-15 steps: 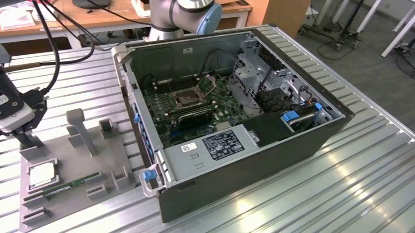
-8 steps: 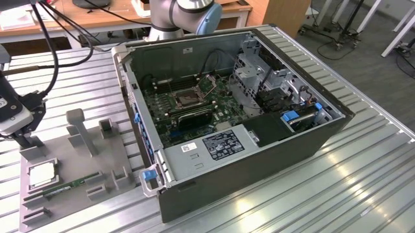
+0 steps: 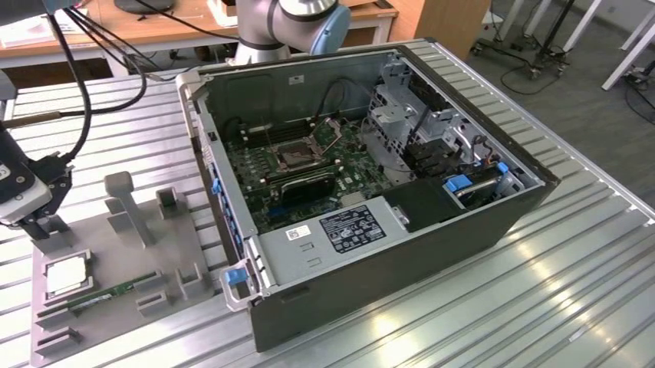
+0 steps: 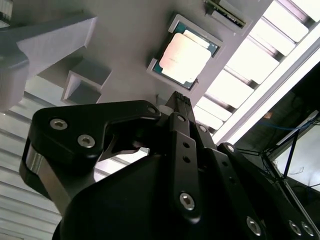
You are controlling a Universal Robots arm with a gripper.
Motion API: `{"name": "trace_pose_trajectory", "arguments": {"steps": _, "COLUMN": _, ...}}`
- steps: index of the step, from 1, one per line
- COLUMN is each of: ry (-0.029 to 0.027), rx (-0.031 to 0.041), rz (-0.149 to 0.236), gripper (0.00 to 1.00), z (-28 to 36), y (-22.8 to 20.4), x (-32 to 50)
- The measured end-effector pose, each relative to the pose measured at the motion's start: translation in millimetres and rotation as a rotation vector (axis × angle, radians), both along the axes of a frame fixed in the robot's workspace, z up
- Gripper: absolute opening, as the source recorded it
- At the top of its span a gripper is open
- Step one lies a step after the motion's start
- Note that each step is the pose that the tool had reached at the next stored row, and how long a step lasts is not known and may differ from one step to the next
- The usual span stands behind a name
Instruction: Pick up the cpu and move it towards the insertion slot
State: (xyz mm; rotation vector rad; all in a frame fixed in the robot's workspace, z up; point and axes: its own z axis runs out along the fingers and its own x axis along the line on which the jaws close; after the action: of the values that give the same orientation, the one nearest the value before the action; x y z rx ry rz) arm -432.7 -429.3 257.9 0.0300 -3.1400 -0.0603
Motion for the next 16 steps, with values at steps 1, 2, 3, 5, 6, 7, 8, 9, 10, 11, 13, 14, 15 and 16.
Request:
{"name": "trace_pose_trajectory", "arguments": {"steps": 1, "ry": 0.0001, "rx": -0.0001, "rz": 0.0, "gripper": 0.11, "z": -0.7, "y": -2.9, "x": 0.0}}
{"name": "trace_pose_trajectory", "arguments": {"steps": 2, "ry": 0.0001, "rx": -0.0001, "rz": 0.0, "gripper": 0.11, "z": -1.5, "y": -5.3, "x": 0.0}}
{"name": "trace_pose_trajectory", "arguments": {"steps": 3, "ry": 0.0, "rx": 0.0, "rz": 0.0, "gripper": 0.11, "z": -2.3, "y": -7.3, "x": 0.0}}
{"name": "trace_pose_trajectory", "arguments": {"steps": 5, "ry": 0.0, "rx": 0.0, "rz": 0.0, "gripper": 0.11, "z": -4.2, "y": -10.9, "x": 0.0}}
{"name": "trace_pose_trajectory", "arguments": {"steps": 6, "ry": -0.0001, "rx": 0.0, "rz": 0.0, "gripper": 0.11, "z": -5.3, "y": -12.2, "x": 0.0}}
{"name": "trace_pose_trajectory", "arguments": {"steps": 7, "ry": 0.0, "rx": 0.0, "rz": 0.0, "gripper": 0.11, "z": -6.4, "y": -13.2, "x": 0.0}}
{"name": "trace_pose_trajectory", "arguments": {"steps": 8, "ry": -0.0001, "rx": 0.0, "rz": 0.0, "gripper": 0.11, "z": -7.7, "y": -14.0, "x": 0.0}}
{"name": "trace_pose_trajectory", "arguments": {"steps": 9, "ry": -0.0003, "rx": 0.0002, "rz": 0.0, "gripper": 0.11, "z": -9.5, "y": -14.6, "x": 0.1}}
{"name": "trace_pose_trajectory", "arguments": {"steps": 10, "ry": -0.0001, "rx": 0.0, "rz": 0.0, "gripper": 0.11, "z": -11.0, "y": -15.0, "x": 0.0}}
{"name": "trace_pose_trajectory", "arguments": {"steps": 11, "ry": 0.0001, "rx": -0.0001, "rz": 0.0, "gripper": 0.11, "z": -12.5, "y": -15.2, "x": -0.1}}
{"name": "trace_pose_trajectory", "arguments": {"steps": 13, "ry": -0.0001, "rx": 0.0, "rz": 0.0, "gripper": 0.11, "z": -15.8, "y": -15.8, "x": 0.0}}
{"name": "trace_pose_trajectory", "arguments": {"steps": 14, "ry": 0.0, "rx": 0.0, "rz": 0.0, "gripper": 0.11, "z": -17.3, "y": -16.1, "x": 0.0}}
{"name": "trace_pose_trajectory", "arguments": {"steps": 15, "ry": 0.0, "rx": 0.0, "rz": 0.0, "gripper": 0.11, "z": -18.4, "y": -16.4, "x": 0.0}}
{"name": "trace_pose_trajectory", "arguments": {"steps": 16, "ry": 0.0001, "rx": -0.0001, "rz": 0.0, "gripper": 0.11, "z": -19.0, "y": -16.7, "x": -0.1}}
